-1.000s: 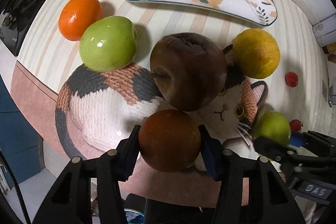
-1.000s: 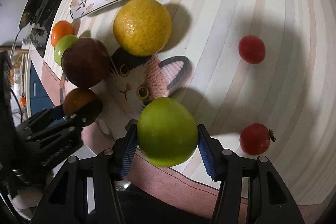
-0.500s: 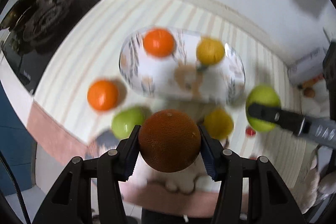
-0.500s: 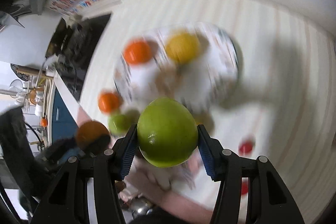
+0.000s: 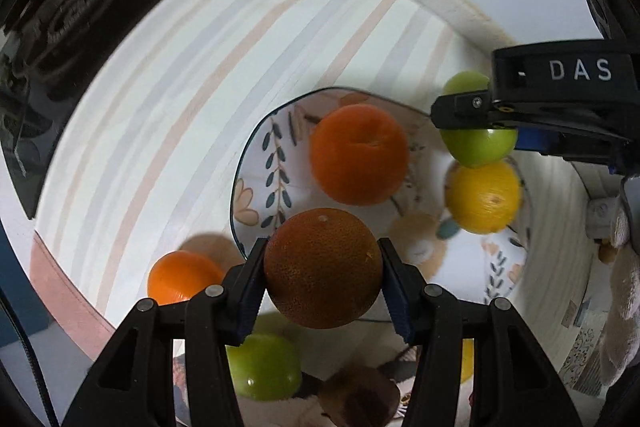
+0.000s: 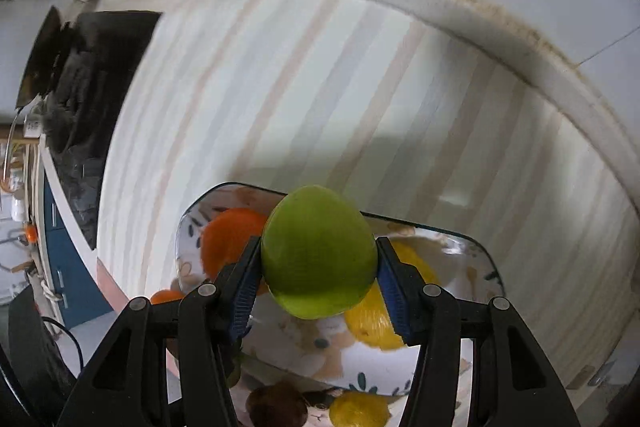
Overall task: Organize fruits
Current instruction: 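Place the brown fruit on the plate with the left gripper while the right places the green apple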
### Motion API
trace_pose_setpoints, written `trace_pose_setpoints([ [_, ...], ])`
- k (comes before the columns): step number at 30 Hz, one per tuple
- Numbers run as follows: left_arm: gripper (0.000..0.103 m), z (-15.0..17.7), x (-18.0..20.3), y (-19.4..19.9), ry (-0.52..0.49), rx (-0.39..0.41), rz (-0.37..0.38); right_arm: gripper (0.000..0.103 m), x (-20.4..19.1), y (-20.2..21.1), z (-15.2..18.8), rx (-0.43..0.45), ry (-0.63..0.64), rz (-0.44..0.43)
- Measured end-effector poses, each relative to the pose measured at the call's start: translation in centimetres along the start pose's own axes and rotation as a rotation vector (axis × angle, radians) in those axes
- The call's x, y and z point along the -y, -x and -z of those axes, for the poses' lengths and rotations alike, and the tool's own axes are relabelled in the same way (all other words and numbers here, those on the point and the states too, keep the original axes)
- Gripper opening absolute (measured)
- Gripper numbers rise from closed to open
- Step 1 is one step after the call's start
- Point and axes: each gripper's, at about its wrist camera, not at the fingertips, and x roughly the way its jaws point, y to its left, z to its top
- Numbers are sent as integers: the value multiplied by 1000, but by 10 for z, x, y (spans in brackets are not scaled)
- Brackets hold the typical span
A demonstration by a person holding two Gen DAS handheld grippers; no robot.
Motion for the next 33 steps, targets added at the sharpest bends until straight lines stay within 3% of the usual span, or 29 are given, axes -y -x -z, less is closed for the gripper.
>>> trace_pose_setpoints([
  [8,51,-7,-15,-18,66,-43,31,60,12,-20,-5,-78,-49,-35],
  [10,51,-9,-18,-20,80,-53,38,69,18,-17,-3,-93,-66,-65],
  [11,51,-9,-19,-22,90,-54,43,78,20,-14,0,-92,-75,-77],
  [13,53,-10,-22,-23,105,-51,58,80,17,-8,0,-75,-83,-68],
  [17,86,-15,-25,-17,105,-19,76,81,27,12,11,-38,-79,-76],
  [20,90,-16,-24,-8,82,8,54,93,34,31,22,17,-69,-46],
  [25,90,-11,-18,7,46,40,-22,93,37,58,54,120,-10,39],
  [29,90,0,-18,21,13,86,-112,93,46,63,81,159,10,97],
  [33,90,15,-20,33,-5,108,-150,93,51,67,110,193,22,122],
])
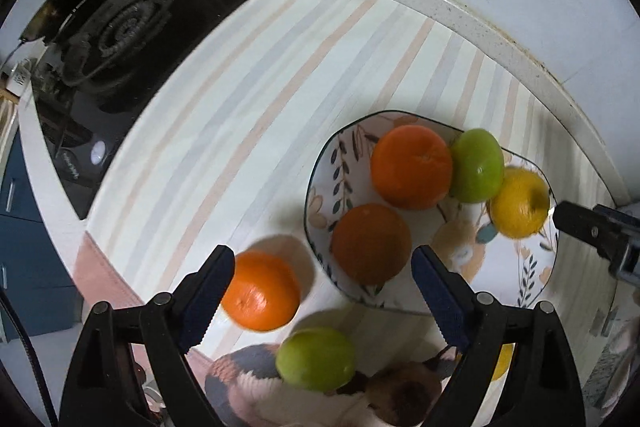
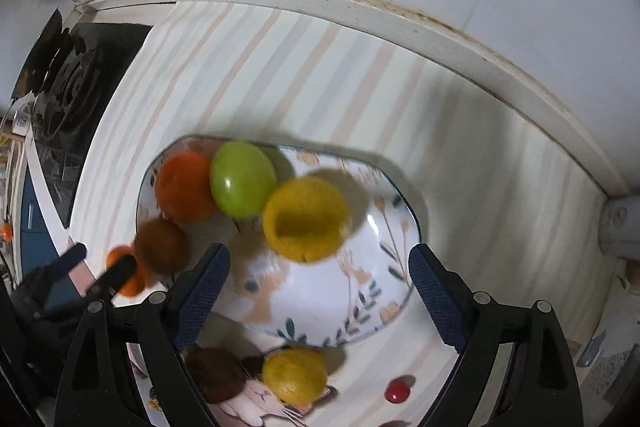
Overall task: Organize fruits
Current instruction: 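Place the brown fruit on the plate with the left gripper while the right places the green apple, then lift both grippers back toward the remaining fruit on the cat board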
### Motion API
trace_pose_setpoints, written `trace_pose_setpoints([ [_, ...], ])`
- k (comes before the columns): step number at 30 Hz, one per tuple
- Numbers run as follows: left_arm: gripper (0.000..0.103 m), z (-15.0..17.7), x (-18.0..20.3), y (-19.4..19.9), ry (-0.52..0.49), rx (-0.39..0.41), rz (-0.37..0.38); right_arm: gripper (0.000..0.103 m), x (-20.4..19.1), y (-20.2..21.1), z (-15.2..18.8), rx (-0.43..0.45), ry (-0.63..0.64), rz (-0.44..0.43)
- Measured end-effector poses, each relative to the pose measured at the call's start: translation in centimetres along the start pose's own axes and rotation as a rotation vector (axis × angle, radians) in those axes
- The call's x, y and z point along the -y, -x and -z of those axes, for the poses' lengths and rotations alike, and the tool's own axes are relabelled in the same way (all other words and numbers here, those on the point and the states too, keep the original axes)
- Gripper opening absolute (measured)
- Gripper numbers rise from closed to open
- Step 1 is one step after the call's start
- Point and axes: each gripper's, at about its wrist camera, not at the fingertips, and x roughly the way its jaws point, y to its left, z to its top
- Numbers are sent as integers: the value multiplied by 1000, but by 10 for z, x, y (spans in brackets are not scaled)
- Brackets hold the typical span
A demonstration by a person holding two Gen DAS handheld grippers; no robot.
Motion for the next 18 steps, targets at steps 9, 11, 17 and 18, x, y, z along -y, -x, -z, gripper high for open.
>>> trace_pose_setpoints([
  [9,90,34,-4,40,-9,58,-8,93,-2,37,53,99,16,3],
  [11,90,41,-3,51,-11,73,0,93,-2,49,67,127,21,9],
  [17,90,65,0,92,-30,154,5,93,-7,76,105,179,41,1],
  [18,90,68,1,96,-32,161,6,93,-8,79,109,186,44,1],
])
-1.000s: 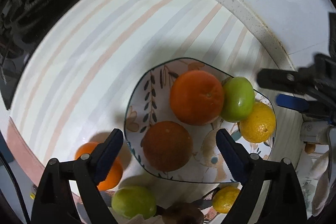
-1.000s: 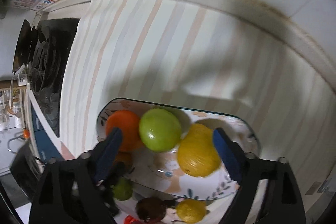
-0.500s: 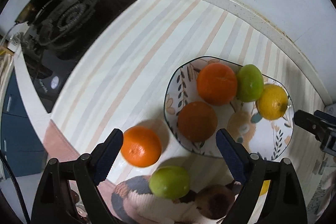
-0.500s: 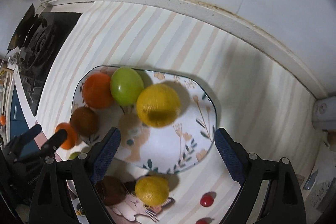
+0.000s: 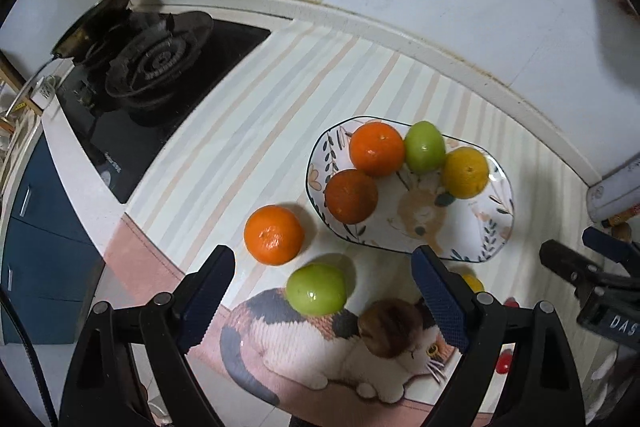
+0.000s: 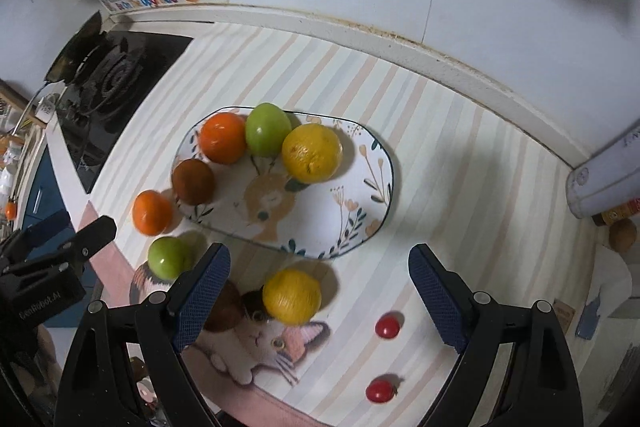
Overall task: Organize fruits
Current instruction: 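Lift both grippers back toward the remaining fruit on the cat board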
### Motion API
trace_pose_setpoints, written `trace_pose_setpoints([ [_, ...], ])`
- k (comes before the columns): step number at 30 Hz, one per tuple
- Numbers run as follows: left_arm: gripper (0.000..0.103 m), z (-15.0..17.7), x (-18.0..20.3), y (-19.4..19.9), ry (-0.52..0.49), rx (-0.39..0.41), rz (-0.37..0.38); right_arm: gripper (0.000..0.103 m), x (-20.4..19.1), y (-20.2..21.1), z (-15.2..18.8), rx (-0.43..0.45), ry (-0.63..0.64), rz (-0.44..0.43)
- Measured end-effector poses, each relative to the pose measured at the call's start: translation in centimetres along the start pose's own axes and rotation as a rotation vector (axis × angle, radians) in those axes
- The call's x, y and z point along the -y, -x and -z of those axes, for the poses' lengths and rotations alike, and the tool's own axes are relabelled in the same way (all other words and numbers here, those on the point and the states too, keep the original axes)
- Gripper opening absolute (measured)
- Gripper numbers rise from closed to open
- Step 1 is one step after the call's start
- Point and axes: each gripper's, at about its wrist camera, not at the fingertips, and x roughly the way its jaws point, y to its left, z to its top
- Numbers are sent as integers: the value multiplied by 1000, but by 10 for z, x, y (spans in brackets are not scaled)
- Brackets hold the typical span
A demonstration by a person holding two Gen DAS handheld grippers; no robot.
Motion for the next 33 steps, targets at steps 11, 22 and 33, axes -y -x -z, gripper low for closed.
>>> trace_pose_setpoints([
  [11,90,32,7,65,-20,97,16,93,-9,66,49,94,47,-10],
  [22,90,58,17,131,-52,204,42,93,-6,140,80,199,43,-38],
  [33,90,78,21,161,-53,233,83,93,-6,183,99,253,29,-60],
])
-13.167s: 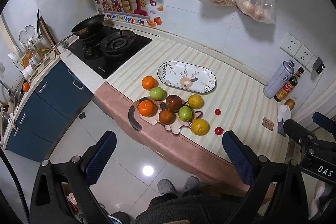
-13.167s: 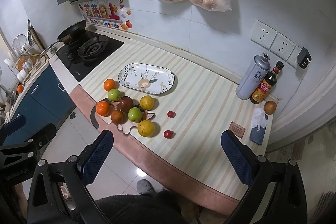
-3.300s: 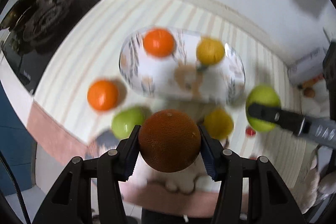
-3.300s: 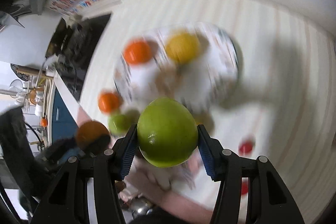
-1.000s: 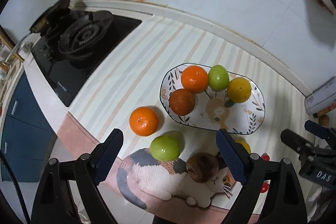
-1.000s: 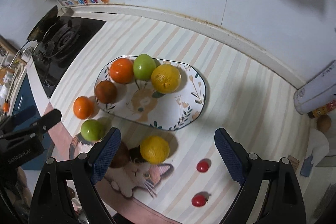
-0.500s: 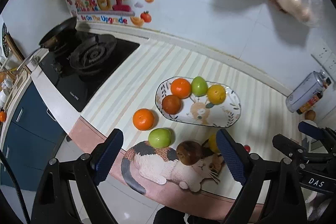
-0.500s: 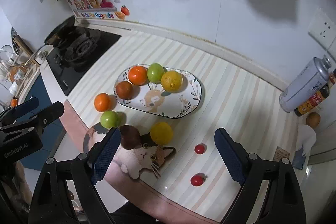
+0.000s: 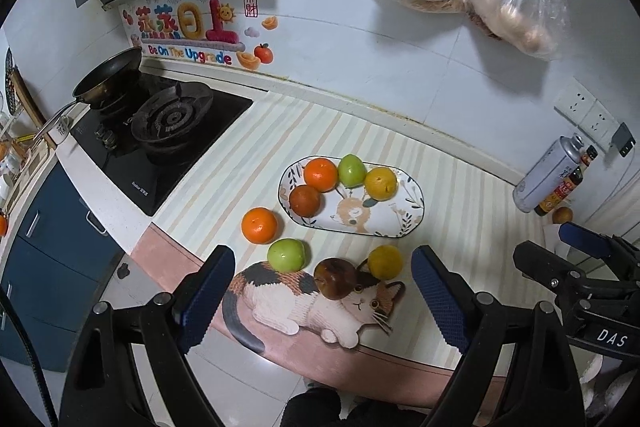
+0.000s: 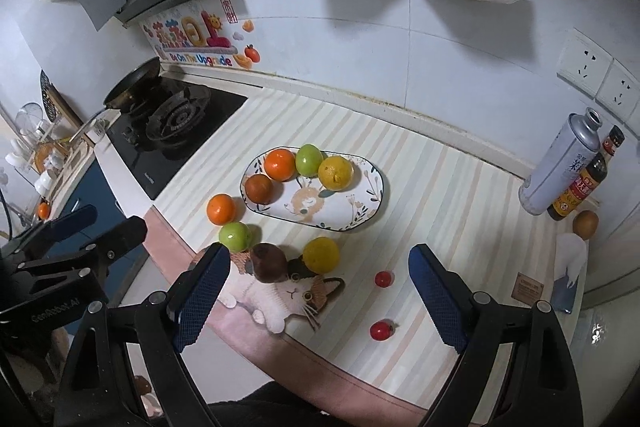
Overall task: Organize fruits
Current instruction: 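Lift both grippers back toward the remaining fruit on the cat board, then grasp an orange with the left gripper while the right grasps a lemon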
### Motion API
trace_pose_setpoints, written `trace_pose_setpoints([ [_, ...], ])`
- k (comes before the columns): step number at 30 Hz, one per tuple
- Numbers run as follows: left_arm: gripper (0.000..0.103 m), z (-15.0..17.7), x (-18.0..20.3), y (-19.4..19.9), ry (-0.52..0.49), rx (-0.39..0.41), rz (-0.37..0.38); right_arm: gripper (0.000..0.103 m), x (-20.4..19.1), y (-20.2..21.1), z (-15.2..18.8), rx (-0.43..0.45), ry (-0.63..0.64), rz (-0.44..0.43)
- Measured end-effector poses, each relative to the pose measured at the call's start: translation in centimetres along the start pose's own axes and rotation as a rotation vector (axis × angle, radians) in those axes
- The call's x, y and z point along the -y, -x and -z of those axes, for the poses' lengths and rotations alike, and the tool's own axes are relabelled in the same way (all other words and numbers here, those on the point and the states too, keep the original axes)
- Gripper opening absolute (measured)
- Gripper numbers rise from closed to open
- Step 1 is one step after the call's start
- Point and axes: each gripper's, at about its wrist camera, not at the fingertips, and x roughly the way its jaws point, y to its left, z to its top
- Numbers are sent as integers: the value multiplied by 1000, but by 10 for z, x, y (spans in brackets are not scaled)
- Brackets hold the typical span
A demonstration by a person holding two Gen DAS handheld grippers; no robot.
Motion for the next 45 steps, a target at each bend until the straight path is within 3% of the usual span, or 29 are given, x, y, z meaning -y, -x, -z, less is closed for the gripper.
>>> trace_pose_setpoints([
  [11,90,3,3,4,3,0,20,93,2,3,5,6,-33,-16],
  [13,90,3,2,2,8,-5,17,98,6,-3,6,-2,-52,-19],
  [19,91,-2,-5,-19,27,-24,-6,99,24,-45,9,-77,-124,-37],
  [21,102,-4,-11,-33,31,-34,-33,99,30,-63,11,-104,-148,-41],
  [33,102,0,-84,-153,150,-243,-159,99,53,-237,31,-340,-335,-80],
  [39,102,-1,-127,-211,288,-377,-65,93,51,-295,38,-427,-382,-83],
  [45,102,-16,-137,-272,300,-456,-70,82,41,-323,43,-466,-382,-74],
])
